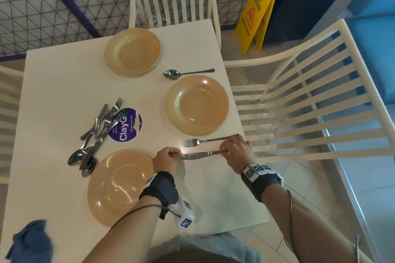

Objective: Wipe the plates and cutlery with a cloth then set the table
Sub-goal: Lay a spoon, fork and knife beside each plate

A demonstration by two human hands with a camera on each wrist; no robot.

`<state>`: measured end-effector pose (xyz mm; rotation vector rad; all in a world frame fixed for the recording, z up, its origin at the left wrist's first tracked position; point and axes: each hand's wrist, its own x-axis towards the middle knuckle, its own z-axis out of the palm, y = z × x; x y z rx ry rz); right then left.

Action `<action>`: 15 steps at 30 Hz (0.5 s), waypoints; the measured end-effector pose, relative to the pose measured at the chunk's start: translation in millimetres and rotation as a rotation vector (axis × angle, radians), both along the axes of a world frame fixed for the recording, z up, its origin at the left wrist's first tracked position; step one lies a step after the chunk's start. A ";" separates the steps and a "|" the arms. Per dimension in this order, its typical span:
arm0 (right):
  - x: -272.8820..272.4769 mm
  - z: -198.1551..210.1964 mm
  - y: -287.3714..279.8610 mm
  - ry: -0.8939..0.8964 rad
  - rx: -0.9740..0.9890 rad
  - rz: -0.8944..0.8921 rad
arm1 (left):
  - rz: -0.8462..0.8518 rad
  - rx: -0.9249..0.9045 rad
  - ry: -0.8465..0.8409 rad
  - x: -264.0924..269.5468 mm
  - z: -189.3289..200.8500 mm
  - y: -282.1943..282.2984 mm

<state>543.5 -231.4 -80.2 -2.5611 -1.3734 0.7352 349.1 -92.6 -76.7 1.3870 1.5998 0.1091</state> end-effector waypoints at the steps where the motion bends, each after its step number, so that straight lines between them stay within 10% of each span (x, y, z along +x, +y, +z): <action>1: -0.6 -0.4 -0.3 -0.002 0.005 0.000 | -0.010 0.004 0.002 0.9 1.5 -0.1; 15: -8.2 5.9 -9.1 -0.049 0.060 -0.007 | -0.138 0.160 -0.072 -24.6 61.4 39.6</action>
